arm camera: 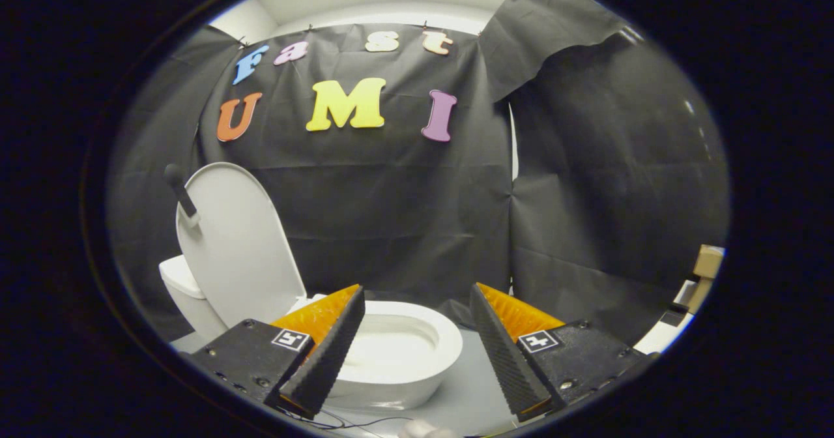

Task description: Open the toilet lid.

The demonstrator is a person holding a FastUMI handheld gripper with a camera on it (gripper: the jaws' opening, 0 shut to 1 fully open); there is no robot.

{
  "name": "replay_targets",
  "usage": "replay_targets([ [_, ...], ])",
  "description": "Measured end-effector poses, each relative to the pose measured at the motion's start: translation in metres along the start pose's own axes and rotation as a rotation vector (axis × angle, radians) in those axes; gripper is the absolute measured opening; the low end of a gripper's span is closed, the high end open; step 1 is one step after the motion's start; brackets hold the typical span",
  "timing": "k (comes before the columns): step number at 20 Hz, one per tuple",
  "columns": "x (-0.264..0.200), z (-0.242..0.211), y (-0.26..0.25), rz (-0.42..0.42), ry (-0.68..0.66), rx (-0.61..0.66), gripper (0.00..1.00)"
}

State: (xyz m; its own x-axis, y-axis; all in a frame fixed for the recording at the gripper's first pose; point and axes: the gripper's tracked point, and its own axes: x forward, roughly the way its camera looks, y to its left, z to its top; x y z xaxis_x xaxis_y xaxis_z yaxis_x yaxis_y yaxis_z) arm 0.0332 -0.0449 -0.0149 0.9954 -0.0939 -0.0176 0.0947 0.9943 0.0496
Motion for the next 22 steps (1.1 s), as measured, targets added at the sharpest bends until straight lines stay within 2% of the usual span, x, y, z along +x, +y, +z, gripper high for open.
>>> replay_targets([
  [4,0.001,-0.005,0.005,0.001,0.007,-0.031,1.0],
  [12,0.001,-0.013,0.027,0.058,0.032,-0.014,1.0],
  [22,0.004,-0.02,0.024,0.055,0.06,-0.006,1.0],
])
